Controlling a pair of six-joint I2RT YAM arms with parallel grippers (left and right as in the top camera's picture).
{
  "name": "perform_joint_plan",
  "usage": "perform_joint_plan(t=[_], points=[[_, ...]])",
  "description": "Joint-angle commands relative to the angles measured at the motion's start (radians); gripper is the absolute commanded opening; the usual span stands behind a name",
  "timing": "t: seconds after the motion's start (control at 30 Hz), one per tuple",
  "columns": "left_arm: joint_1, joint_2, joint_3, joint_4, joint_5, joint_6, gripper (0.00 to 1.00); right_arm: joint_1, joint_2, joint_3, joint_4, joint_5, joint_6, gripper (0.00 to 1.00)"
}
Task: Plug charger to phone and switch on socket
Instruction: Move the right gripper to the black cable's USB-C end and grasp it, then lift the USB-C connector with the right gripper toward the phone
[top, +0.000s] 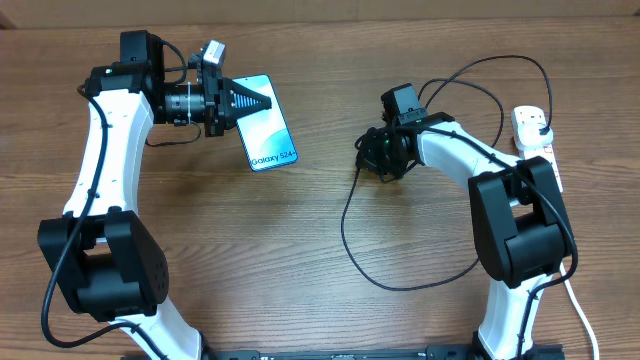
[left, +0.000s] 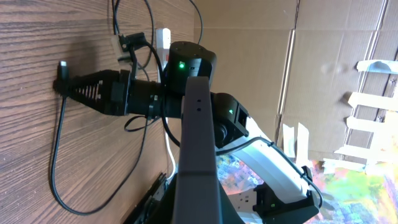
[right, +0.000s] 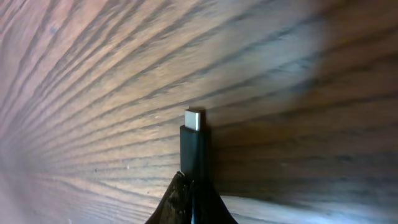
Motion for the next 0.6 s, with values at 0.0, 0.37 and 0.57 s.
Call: perform_joint_plan(t=[0.0, 0.37, 0.57], points=[[-0.006, -0.011, 0.014, -0.003, 0.022, 0.015, 0.04, 0.005, -0.017, 0.001, 0.008, -0.085, -0.176, 0.04], [-0.007, -0.011, 0.014, -0.002, -0.095, 0.025, 0.04, 0.007, -0.347, 0.001, -0.139, -0.252, -0.409, 0.04], [-0.007, -0.011, 0.014, -0.003, -0.065, 0.064, 0.04, 0.012, -0.484, 0.0, -0.308, -0.268, -0.428, 0.04]])
